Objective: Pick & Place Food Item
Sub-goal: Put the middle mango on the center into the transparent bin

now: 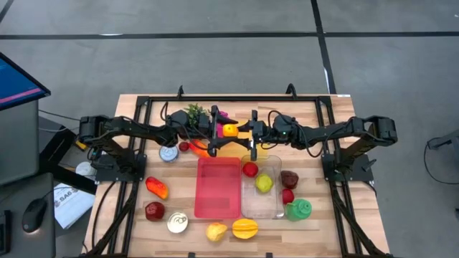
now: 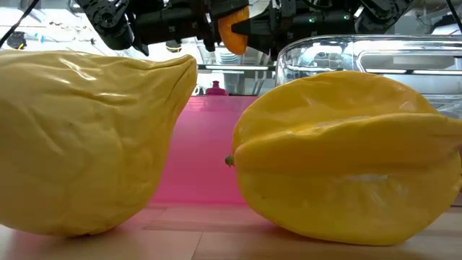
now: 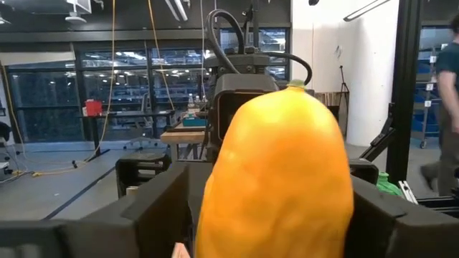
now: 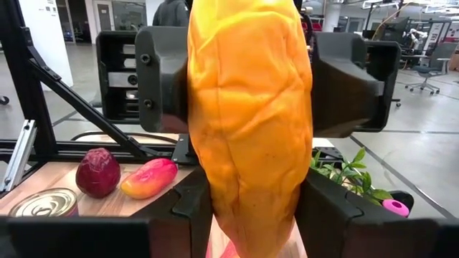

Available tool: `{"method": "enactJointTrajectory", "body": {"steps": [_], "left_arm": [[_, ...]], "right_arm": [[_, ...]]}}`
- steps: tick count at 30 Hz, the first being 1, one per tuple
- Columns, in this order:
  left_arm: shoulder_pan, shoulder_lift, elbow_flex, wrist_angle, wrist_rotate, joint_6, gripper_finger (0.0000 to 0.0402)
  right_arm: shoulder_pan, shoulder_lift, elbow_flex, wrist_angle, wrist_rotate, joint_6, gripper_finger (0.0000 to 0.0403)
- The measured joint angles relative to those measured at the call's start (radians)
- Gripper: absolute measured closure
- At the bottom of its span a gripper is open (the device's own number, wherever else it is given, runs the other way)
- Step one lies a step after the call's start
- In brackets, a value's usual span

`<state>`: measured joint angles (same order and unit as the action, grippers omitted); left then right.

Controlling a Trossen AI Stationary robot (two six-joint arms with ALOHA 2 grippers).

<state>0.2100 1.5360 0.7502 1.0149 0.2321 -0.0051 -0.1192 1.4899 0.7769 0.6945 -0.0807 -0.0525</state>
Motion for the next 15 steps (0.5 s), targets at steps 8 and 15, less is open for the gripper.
{"method": "enactJointTrajectory", "body": {"steps": [8, 15], "left_arm": [[0.003, -0.003, 0.0, -0.001, 0.0, 0.0, 0.0028], [0.054, -0.064, 0.0, -0.072, 0.002, 0.001, 0.0006]], "right_arm": [[0.0, 0.0, 0.0, -0.006, 0.0, 0.0, 0.0252], [-0.001, -0.01, 0.0, -0.037, 0.008, 0.001, 0.0253]]}}
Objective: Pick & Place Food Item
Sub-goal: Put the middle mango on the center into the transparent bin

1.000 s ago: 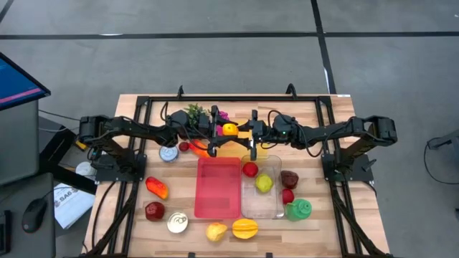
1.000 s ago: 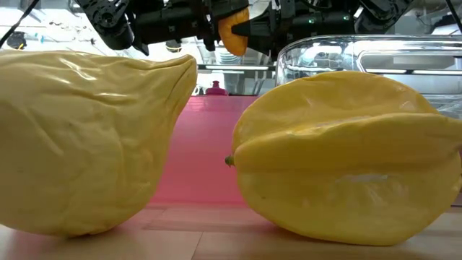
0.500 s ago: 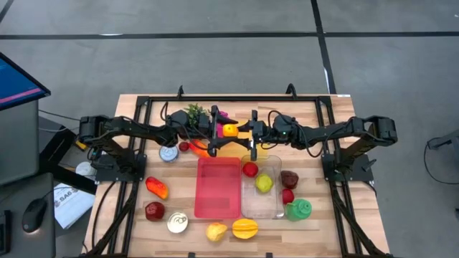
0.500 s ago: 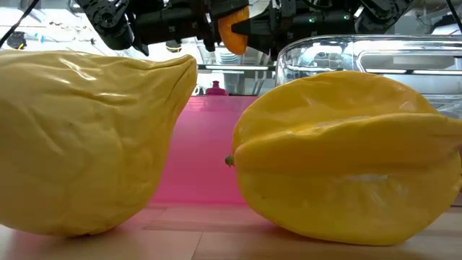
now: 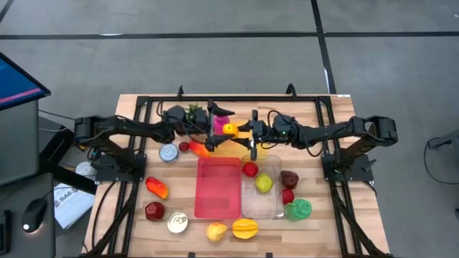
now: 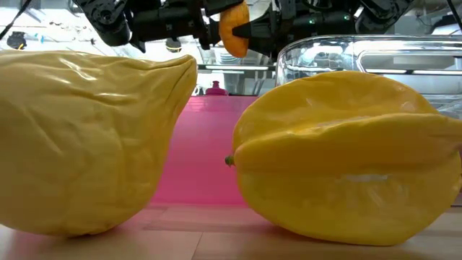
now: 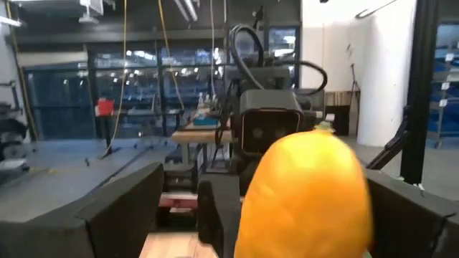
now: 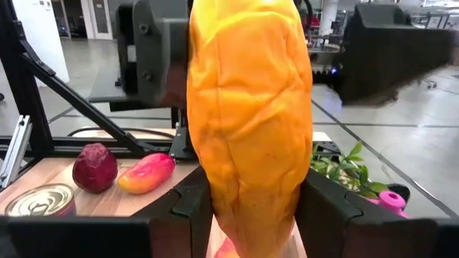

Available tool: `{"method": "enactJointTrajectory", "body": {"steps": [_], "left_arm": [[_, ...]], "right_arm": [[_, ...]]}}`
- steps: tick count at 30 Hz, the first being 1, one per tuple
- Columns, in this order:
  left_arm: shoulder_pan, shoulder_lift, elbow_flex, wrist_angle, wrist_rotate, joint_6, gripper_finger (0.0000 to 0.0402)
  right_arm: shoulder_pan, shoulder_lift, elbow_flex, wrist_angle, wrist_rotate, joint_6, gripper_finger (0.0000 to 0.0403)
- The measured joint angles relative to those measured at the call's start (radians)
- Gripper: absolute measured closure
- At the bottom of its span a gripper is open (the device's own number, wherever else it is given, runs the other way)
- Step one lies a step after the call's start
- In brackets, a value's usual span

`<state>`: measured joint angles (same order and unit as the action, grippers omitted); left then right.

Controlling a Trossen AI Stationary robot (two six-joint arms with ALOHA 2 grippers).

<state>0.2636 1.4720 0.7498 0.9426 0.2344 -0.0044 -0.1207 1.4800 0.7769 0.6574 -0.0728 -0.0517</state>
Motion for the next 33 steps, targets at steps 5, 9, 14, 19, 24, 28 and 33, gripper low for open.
{"method": "enactJointTrajectory", "body": {"steps": [5, 9, 14, 19, 24, 28, 33], "left_arm": [[0.042, -0.114, 0.0, -0.228, 0.001, 0.0, 0.0016], [0.058, -0.22, 0.001, -0.411, -0.008, 0.058, 0.0018], [0.07, -0.332, 0.0, -0.573, -0.006, 0.129, 0.0018], [0.087, -0.409, 0.0, -0.641, -0.007, 0.128, 0.0018], [0.092, -0.455, 0.0, -0.679, -0.007, 0.128, 0.0018], [0.092, -0.471, 0.0, -0.68, -0.006, 0.128, 0.0018], [0.092, -0.47, 0.0, -0.681, -0.006, 0.128, 0.0018]], "right_arm": [[-0.001, -0.049, 0.0, -0.112, 0.065, 0.001, 0.0252], [0.001, -0.12, 0.0, -0.277, 0.096, 0.043, 0.0253], [0.006, -0.196, 0.0, -0.464, 0.098, 0.18, 0.0252], [0.022, -0.251, 0.0, -0.667, 0.095, 0.327, 0.0253], [0.048, -0.291, 0.0, -0.856, 0.072, 0.45, 0.0251], [0.067, -0.31, 0.0, -0.923, -0.046, 0.527, 0.0252], [0.101, -0.312, 0.0, -0.953, -0.201, 0.578, 0.025]]}}
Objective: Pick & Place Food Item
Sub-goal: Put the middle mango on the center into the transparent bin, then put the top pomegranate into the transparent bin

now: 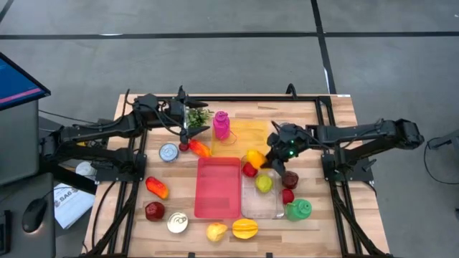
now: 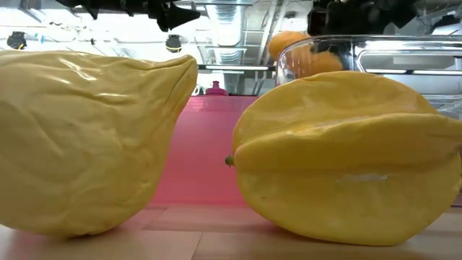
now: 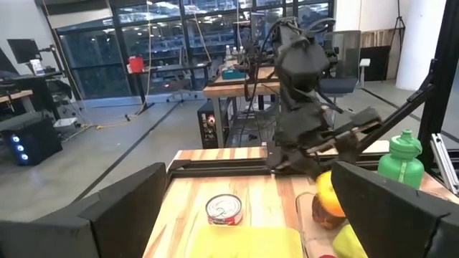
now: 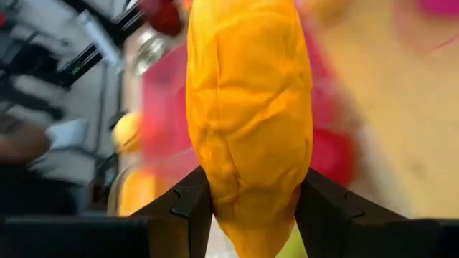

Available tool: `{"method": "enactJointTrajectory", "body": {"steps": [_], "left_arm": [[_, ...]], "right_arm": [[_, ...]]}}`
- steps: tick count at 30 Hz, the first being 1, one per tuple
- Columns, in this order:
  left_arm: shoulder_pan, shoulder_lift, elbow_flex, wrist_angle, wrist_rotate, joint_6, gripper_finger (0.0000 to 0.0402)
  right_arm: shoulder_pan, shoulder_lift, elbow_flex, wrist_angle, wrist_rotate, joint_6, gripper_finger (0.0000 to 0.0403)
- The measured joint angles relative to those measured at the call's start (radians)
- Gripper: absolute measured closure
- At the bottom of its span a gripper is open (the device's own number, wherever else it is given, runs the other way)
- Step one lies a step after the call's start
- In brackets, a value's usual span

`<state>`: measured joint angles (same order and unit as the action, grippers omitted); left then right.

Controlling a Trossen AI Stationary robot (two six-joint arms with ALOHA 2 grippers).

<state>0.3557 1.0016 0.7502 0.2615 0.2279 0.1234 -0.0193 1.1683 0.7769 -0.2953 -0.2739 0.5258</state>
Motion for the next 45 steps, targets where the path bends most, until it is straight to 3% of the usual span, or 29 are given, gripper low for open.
{"method": "enactJointTrajectory", "body": {"steps": [6, 17, 24, 29, 38, 45], "left_arm": [[-0.001, 0.004, 0.0, 0.001, 0.0, 0.0, 0.0018], [-0.001, 0.003, 0.0, 0.0, 0.001, 0.0, 0.0018], [-0.001, 0.003, 0.0, 0.0, 0.001, 0.0, 0.0018], [-0.001, 0.003, 0.0, 0.0, 0.001, 0.0, 0.0018], [-0.001, 0.003, 0.0, 0.0, 0.001, 0.0, 0.0018], [-0.001, 0.003, 0.0, 0.0, 0.001, -0.001, 0.0018]], "right_arm": [[0.035, 0.023, 0.0, -0.052, -0.047, 0.002, 0.0237], [0.031, 0.027, 0.0, -0.086, -0.04, -0.036, 0.0138], [0.006, 0.027, 0.0, -0.094, -0.043, -0.092, 0.0134], [-0.038, 0.027, 0.0, -0.072, -0.041, -0.221, 0.0133], [-0.15, 0.027, 0.0, 0.122, -0.039, -0.475, 0.0133], [-0.225, 0.027, 0.0, 0.226, -0.039, -0.583, 0.0133]]}}
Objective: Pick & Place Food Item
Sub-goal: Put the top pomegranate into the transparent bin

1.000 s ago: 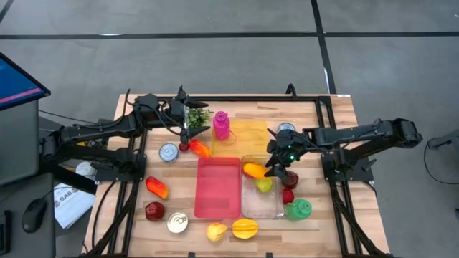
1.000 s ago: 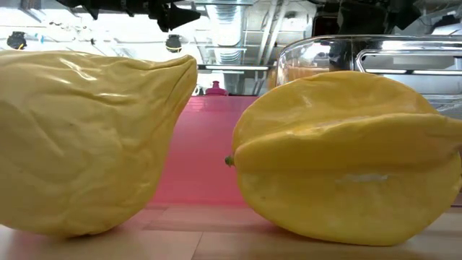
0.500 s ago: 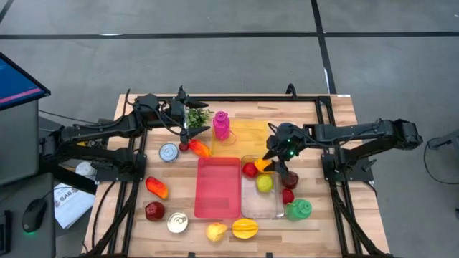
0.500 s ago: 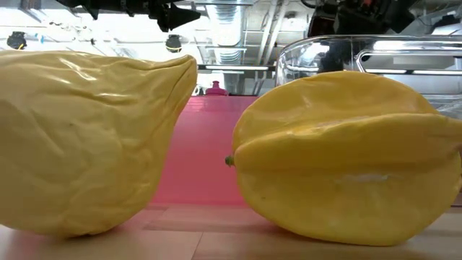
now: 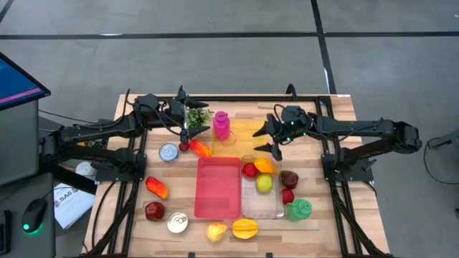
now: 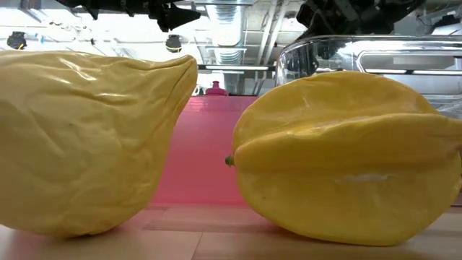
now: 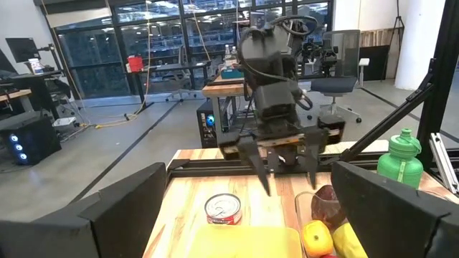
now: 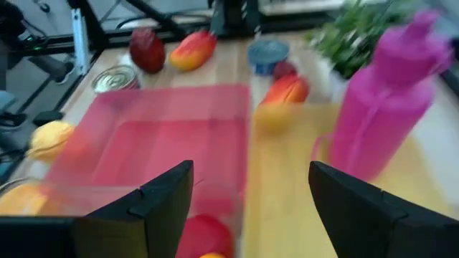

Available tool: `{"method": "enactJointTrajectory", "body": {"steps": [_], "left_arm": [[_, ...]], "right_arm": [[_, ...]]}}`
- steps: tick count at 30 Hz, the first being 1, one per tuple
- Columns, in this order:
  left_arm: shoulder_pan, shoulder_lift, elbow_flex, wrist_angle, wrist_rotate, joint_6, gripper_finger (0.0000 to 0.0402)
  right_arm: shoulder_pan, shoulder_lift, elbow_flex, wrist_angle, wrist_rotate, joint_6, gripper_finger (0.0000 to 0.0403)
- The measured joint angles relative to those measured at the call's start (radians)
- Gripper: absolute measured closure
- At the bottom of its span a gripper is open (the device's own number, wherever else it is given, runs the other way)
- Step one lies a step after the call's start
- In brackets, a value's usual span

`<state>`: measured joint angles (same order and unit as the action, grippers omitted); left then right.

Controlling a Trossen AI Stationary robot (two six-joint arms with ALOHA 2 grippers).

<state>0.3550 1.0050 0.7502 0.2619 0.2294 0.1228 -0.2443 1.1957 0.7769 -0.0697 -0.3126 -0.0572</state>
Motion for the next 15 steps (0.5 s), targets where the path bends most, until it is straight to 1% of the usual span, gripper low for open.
{"method": "enactJointTrajectory", "body": {"steps": [3, 11, 15], "left_arm": [[0.0, 0.0, 0.0, 0.0, 0.0, 0.0, 0.0018], [0.0, 0.0, 0.0, 0.0, 0.0, 0.0, 0.0018], [0.0, 0.0, 0.0, 0.014, 0.0, 0.0, 0.0018]], "right_arm": [[-0.027, 0.0, 0.0, 0.068, 0.001, -0.029, 0.0133], [-0.069, 0.0, 0.0, 0.259, 0.002, -0.033, 0.0133], [-0.074, 0.0, 0.0, 0.289, 0.002, -0.063, 0.0133]]}}
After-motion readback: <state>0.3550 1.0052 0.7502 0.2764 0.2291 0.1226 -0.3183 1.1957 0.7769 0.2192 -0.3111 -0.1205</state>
